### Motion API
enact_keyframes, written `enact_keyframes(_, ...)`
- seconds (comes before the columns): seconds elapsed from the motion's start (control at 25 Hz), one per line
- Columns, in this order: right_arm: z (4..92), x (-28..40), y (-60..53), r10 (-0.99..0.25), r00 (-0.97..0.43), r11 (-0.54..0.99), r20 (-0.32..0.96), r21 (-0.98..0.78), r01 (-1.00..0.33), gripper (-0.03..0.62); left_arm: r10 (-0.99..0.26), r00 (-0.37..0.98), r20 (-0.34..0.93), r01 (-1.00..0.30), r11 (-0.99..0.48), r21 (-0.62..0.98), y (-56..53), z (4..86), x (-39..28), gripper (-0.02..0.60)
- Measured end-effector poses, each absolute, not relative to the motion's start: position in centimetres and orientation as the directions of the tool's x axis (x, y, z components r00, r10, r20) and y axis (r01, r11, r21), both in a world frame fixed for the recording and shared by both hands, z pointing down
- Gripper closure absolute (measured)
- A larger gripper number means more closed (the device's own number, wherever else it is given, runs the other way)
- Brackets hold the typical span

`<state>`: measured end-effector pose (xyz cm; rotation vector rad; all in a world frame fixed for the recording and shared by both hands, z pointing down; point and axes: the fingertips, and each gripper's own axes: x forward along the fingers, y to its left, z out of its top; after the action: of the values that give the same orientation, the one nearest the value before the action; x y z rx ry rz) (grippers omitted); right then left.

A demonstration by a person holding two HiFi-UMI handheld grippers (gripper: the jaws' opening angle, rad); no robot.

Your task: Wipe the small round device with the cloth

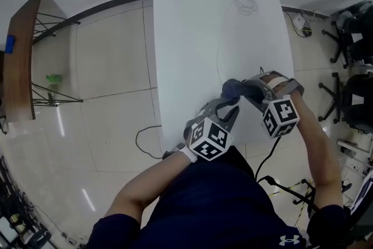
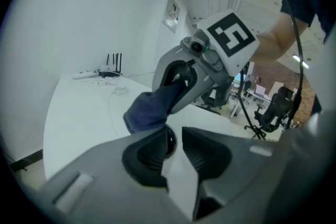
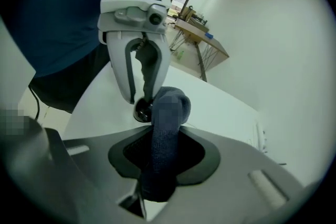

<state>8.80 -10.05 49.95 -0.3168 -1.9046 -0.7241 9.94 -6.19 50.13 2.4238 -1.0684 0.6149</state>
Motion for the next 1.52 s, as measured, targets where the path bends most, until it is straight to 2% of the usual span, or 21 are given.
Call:
enact_keyframes(0.08,50.8,8.9,-9.6,-0.07,-0.423,0.766,0.903,0.32,0.557,0.488,-0.581,0.607,0.543,-0.762,-0.619,0.189,-6.2,50.1,10.1,0.495)
enact_keyframes(0.28,52.5,7.9,-12.0,-0.1,-0.392,0.736,0.914,0.333,0.589,0.488,-0.59,0.604,0.536,-0.766,-0.615,0.186,-6.4,49.9,10.2,0.495)
enact_keyframes(0.76,58.5,6.8,-12.3,-0.018,-0.269,0.65,0.963,0.216,0.729,0.488,-0.629,0.58,0.518,-0.799,-0.564,0.209,-6.3,49.5,9.8,0.499)
enact_keyframes(1.0,60.7,6.8,-12.6,-0.071,-0.232,0.682,0.97,0.217,0.698,0.488,-0.636,0.574,0.516,-0.804,-0.557,0.208,-6.4,49.6,9.4,0.499)
enact_keyframes(1.12,60.2,6.9,-12.9,-0.107,-0.247,0.747,0.963,0.242,0.619,0.488,-0.626,0.582,0.519,-0.798,-0.563,0.216,-6.2,49.5,9.3,0.499)
enact_keyframes(1.24,58.4,7.6,-13.6,-0.156,-0.281,0.847,0.947,0.275,0.456,0.488,-0.617,0.598,0.512,-0.785,-0.58,0.219,-5.6,49.0,8.8,0.499)
enact_keyframes(1.4,54.8,9.8,-14.4,-0.245,-0.34,0.952,0.908,0.292,0.092,0.488,-0.598,0.625,0.501,-0.76,-0.614,0.214,-5.3,48.7,7.3,0.499)
enact_keyframes(1.52,51.6,11.5,-13.7,-0.292,-0.411,0.951,0.863,0.216,-0.223,0.488,-0.594,0.634,0.495,-0.75,-0.627,0.209,-6.2,48.5,5.9,0.5)
